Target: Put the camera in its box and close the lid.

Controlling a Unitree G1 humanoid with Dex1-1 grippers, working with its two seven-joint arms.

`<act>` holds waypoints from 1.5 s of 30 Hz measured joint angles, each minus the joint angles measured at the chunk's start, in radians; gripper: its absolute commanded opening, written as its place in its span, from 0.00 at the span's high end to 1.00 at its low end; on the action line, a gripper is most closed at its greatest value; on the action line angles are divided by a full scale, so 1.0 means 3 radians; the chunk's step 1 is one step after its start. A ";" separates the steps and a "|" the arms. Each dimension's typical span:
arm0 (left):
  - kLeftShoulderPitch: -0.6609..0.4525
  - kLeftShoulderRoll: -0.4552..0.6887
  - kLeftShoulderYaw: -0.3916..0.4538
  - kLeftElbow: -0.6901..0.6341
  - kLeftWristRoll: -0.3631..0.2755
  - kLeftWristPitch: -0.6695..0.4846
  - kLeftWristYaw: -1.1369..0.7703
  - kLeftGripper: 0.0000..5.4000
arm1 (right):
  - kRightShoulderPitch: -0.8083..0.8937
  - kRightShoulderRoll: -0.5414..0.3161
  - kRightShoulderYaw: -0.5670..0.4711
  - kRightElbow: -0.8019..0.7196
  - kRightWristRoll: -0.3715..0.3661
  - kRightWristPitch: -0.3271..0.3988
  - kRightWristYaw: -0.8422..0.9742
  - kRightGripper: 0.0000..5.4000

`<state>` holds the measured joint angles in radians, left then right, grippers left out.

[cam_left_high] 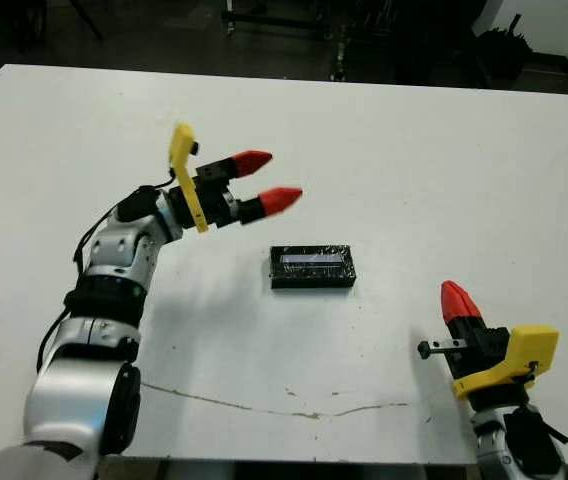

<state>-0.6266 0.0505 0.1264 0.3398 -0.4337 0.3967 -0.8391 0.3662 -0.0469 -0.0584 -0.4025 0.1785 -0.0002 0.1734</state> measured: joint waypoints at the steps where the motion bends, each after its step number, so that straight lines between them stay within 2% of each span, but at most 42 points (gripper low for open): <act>1: 0.0094 -0.0076 -0.0032 -0.0187 0.0018 0.0039 0.0215 0.11 | 0.0000 0.0000 -0.0001 -0.0002 0.0001 0.0001 -0.0001 1.00; 4: 0.0271 -0.0190 -0.0195 -0.0556 0.0155 0.0047 0.0618 0.19 | -0.0003 0.0000 -0.0003 -0.0004 0.0004 0.0001 -0.0001 1.00; 5: 0.0365 -0.0244 -0.0361 -0.0798 0.0270 0.0072 0.0856 0.21 | -0.0004 0.0000 -0.0004 -0.0006 0.0004 0.0003 -0.0002 1.00; 9: 0.0516 -0.0359 -0.0741 -0.1034 0.0548 0.0063 0.1237 0.30 | -0.0005 0.0000 -0.0007 -0.0035 0.0002 0.0015 -0.0017 1.00; 12: 0.0576 -0.0482 -0.0951 -0.0990 0.0683 0.0067 0.1430 0.38 | -0.0006 -0.0001 -0.0007 -0.0049 -0.0007 0.0021 -0.0021 1.00; 21: 0.0507 -0.0692 -0.1179 -0.0391 0.0940 0.0337 0.1822 0.64 | -0.0005 -0.0002 -0.0009 -0.0051 -0.0005 0.0023 -0.0037 1.00; 29: 0.0454 -0.0713 -0.1303 -0.0151 0.1112 0.0208 0.1901 0.86 | -0.0004 -0.0003 -0.0009 -0.0050 -0.0002 0.0023 -0.0036 1.00; 34: 0.0491 -0.0692 -0.1371 -0.0157 0.1190 0.0181 0.1887 1.00 | -0.0002 -0.0003 -0.0009 -0.0050 0.0002 0.0025 -0.0036 1.00; 41: 0.0554 -0.0646 -0.1445 -0.0241 0.1240 0.0164 0.1821 1.00 | -0.0002 -0.0003 -0.0006 -0.0050 0.0000 0.0026 -0.0036 1.00; 45: 0.0622 -0.0643 -0.1395 -0.0374 0.1170 0.0277 0.1784 1.00 | -0.0002 -0.0003 -0.0006 -0.0050 0.0002 0.0026 -0.0034 1.00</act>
<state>-0.4401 -0.1424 -0.2922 0.2276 -0.0826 0.4798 -0.3038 0.3657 -0.0477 -0.0602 -0.4176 0.1792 0.0076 0.1631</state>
